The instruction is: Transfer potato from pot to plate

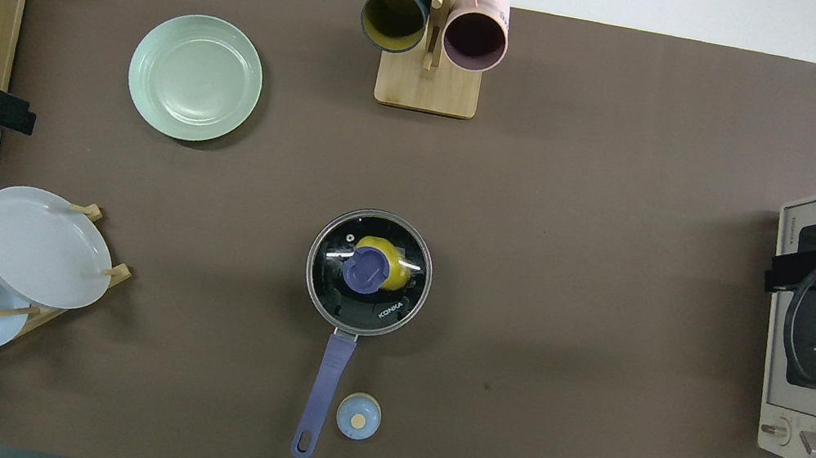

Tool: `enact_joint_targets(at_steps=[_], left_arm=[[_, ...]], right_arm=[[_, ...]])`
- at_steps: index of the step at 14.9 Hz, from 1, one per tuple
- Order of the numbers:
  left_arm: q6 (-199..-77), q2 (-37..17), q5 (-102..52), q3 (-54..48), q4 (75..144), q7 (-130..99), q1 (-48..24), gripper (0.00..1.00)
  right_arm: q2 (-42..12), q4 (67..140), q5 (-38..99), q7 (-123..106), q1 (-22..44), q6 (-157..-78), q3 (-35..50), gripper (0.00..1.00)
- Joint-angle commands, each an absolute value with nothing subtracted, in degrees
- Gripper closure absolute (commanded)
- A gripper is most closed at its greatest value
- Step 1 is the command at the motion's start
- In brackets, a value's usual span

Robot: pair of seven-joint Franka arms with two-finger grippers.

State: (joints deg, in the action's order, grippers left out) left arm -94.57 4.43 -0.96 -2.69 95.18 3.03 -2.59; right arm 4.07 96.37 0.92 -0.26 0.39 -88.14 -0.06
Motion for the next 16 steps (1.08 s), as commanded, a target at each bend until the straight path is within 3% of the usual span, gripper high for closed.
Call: enact_joint_targets(at_steps=[1, 12, 16], left_arm=[[-95.54, 5.71, 0.09, -2.72, 96.68, 2.9, -2.81, 0.0], [-95.54, 5.71, 0.0, -2.64, 96.68, 2.9, -2.81, 0.0], [-95.71, 5.71, 0.0, -2.64, 96.68, 2.9, -2.81, 0.0]], right_arm=[[4.75, 96.68, 0.88, -1.76, -0.18, -88.51, 0.35, 0.0], [4.66, 96.68, 1.76, -2.19, -1.58, -88.5, 0.35, 0.0], [3.87, 97.21, 2.02, -5.98, -1.41, -92.89, 1.75, 0.0]])
